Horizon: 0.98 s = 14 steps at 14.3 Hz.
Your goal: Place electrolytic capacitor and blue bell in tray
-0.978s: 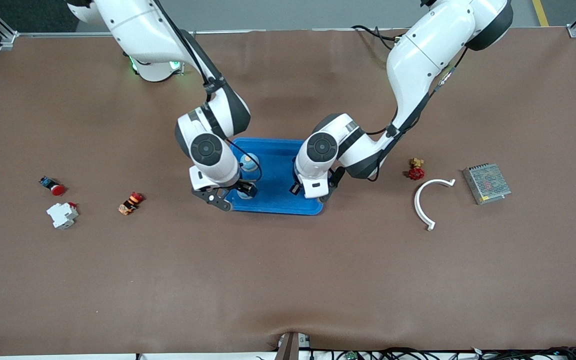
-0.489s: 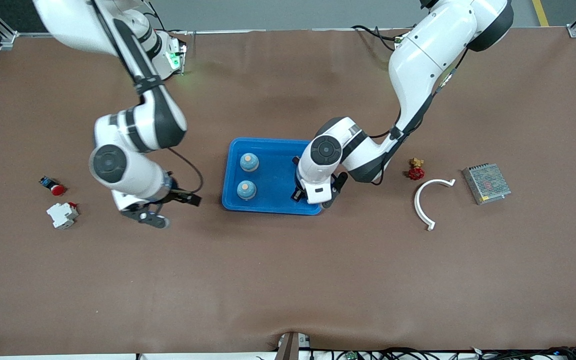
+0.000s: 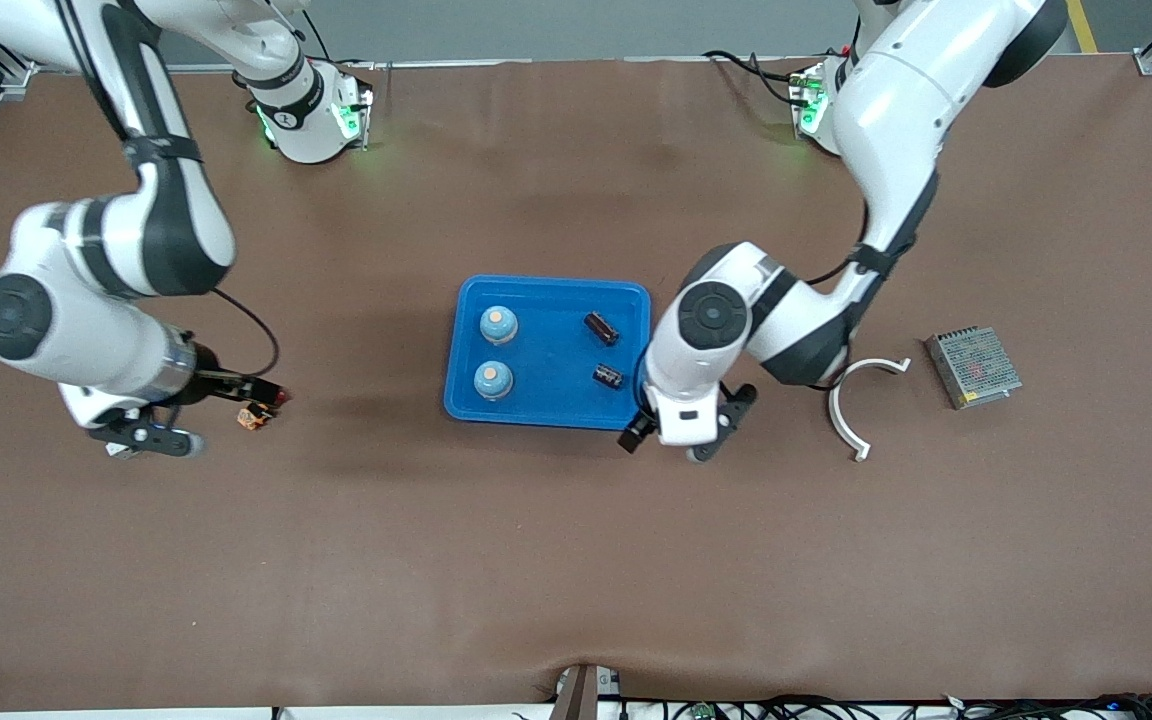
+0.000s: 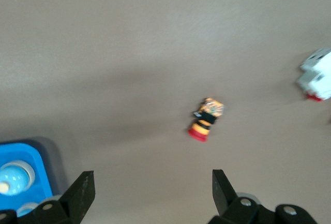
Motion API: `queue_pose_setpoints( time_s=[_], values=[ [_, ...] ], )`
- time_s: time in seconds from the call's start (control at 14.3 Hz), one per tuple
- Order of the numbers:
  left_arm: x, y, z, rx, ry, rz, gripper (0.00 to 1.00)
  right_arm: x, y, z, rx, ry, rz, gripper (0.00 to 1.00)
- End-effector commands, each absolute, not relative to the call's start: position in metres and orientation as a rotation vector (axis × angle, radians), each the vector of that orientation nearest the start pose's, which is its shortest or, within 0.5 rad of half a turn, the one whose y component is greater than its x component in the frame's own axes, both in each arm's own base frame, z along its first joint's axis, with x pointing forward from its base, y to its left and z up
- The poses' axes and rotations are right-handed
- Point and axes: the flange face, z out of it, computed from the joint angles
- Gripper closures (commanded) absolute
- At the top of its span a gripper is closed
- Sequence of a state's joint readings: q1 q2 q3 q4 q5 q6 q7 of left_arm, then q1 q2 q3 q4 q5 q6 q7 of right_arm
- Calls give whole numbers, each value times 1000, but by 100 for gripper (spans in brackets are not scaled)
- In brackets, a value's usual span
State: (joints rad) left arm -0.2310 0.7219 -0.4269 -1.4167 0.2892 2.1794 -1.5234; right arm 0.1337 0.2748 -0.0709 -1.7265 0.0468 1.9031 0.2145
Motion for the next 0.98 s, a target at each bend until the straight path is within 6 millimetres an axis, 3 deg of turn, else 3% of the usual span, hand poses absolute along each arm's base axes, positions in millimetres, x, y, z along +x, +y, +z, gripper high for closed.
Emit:
queue_pose_setpoints(
  time_s=[0.0,0.28,0.49,0.7,0.91],
  values=[
    [637,-346,340,-3003,-1100,-92,0,615,13,465,-3123,168,154,0],
    [658,-296,365,-3037,-960,-137,0,593,-26,530,-3119,167,109,0],
    [664,-258,396,-3032,-835,-151,0,579,-53,574,-3113,153,100,0],
    [664,-224,438,-3039,-692,-181,0,574,-52,611,-3112,163,96,0],
    [655,-209,468,-3008,-673,-181,0,569,-48,638,-3113,160,79,0]
  ],
)
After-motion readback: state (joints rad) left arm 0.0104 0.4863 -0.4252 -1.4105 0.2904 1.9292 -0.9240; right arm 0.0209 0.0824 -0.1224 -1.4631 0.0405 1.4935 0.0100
